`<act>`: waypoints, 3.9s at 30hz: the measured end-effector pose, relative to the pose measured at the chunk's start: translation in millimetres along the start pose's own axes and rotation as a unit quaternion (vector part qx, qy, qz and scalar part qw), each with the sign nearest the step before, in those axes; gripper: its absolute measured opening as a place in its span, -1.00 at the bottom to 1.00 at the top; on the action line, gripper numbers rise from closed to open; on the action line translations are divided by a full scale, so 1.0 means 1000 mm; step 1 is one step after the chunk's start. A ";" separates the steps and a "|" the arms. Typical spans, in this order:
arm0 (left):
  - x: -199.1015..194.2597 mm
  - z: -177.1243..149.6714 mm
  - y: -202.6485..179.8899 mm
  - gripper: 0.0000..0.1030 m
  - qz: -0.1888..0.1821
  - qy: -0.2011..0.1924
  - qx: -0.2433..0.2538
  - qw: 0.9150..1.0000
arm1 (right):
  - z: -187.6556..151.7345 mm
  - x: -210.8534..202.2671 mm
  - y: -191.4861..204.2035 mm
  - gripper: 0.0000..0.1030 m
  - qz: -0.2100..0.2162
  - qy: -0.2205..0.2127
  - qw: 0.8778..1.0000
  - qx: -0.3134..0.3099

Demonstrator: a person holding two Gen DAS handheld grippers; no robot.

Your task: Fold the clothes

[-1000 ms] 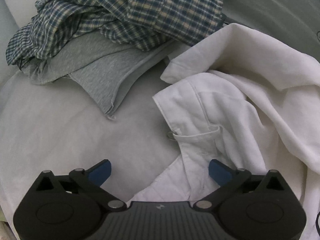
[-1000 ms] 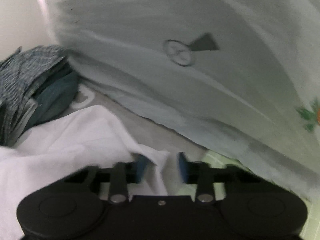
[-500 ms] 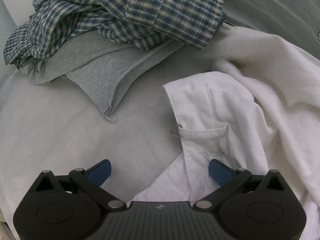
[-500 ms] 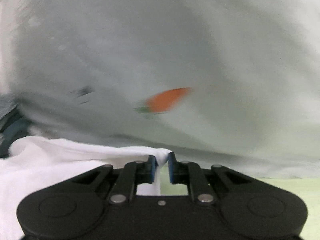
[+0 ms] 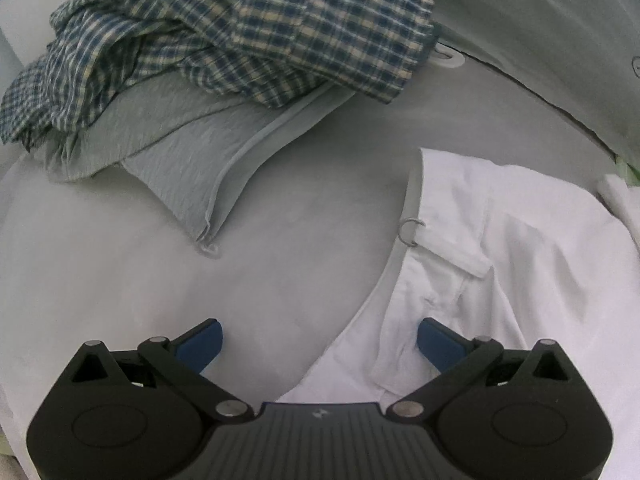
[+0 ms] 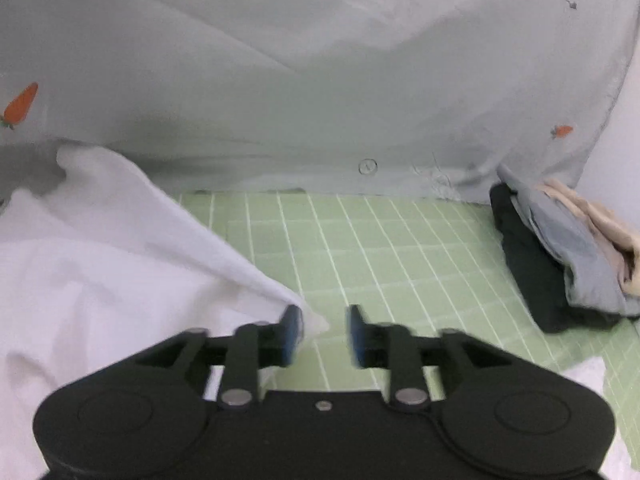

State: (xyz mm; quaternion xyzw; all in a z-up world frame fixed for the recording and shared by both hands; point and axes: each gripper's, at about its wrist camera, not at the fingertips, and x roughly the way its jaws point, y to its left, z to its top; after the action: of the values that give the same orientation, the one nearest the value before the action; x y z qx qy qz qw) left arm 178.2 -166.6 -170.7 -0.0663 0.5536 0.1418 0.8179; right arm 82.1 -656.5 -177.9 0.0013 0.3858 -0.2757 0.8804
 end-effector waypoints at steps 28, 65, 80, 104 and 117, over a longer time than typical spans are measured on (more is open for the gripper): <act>0.004 0.004 -0.019 1.00 0.030 0.000 -0.013 0.999 | 0.015 -0.032 0.225 0.83 0.227 -0.036 0.970 -0.086; -0.004 0.004 0.000 0.98 -0.018 -0.003 0.008 1.000 | -0.020 0.003 -0.134 -0.46 -0.210 0.017 0.961 0.180; 0.003 0.039 -0.033 0.91 -0.094 -0.034 0.023 0.995 | -0.014 -0.021 -0.044 0.45 -0.038 -0.055 0.988 0.139; -0.016 0.032 -0.053 -0.60 -0.058 -0.058 0.035 0.996 | 0.005 -0.003 -0.017 -0.76 0.025 -0.049 0.994 0.099; -0.024 0.046 -0.023 -0.69 0.020 -0.107 0.030 0.994 | 0.045 -0.050 -0.166 -0.89 -0.246 -0.156 0.953 0.078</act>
State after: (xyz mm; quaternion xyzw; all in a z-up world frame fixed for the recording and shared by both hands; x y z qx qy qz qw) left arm 217.5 -180.4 -132.3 -0.0153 0.4685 0.1479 0.8709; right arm 4.3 -782.7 -77.0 -0.0685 0.2094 -0.5100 0.8315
